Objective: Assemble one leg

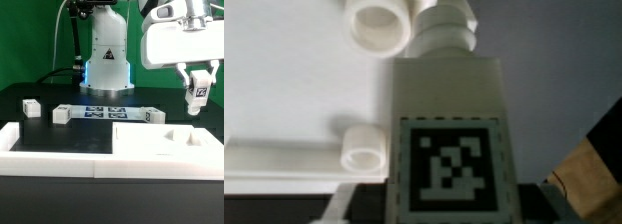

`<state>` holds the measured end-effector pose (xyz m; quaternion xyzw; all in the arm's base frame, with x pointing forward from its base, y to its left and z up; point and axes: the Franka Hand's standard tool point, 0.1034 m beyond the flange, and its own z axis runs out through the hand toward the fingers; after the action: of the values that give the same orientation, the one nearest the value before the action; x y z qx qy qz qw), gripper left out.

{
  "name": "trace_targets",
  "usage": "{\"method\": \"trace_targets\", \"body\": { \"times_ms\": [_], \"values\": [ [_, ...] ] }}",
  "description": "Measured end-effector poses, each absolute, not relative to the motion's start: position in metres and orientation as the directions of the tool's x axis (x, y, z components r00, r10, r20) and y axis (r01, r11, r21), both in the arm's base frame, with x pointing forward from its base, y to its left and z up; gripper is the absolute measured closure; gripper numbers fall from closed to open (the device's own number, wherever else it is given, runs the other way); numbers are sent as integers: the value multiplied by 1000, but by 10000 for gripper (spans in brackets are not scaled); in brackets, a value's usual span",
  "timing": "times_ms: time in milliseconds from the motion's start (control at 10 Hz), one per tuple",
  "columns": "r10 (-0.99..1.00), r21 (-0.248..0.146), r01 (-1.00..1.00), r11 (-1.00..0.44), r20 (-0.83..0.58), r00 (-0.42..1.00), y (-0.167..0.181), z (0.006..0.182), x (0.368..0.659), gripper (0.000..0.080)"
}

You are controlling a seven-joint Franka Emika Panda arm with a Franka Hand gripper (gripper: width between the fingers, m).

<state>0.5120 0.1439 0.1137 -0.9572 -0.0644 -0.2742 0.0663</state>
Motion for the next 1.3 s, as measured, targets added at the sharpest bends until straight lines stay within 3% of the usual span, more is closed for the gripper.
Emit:
{"method": "trace_targets", "body": {
  "times_ms": [100,300,600,800,1300],
  "values": [
    [96,-88,157,-984,480,872,143,102,505,508],
    [104,-79,163,-983,487,867,139,104,508,508],
    [189,-13,228,-973,517,835,119,110,542,508],
    [172,-19,215,-976,533,829,118,109,569,508],
    [188,-10,228,-974,529,828,116,102,565,508]
  ]
}}
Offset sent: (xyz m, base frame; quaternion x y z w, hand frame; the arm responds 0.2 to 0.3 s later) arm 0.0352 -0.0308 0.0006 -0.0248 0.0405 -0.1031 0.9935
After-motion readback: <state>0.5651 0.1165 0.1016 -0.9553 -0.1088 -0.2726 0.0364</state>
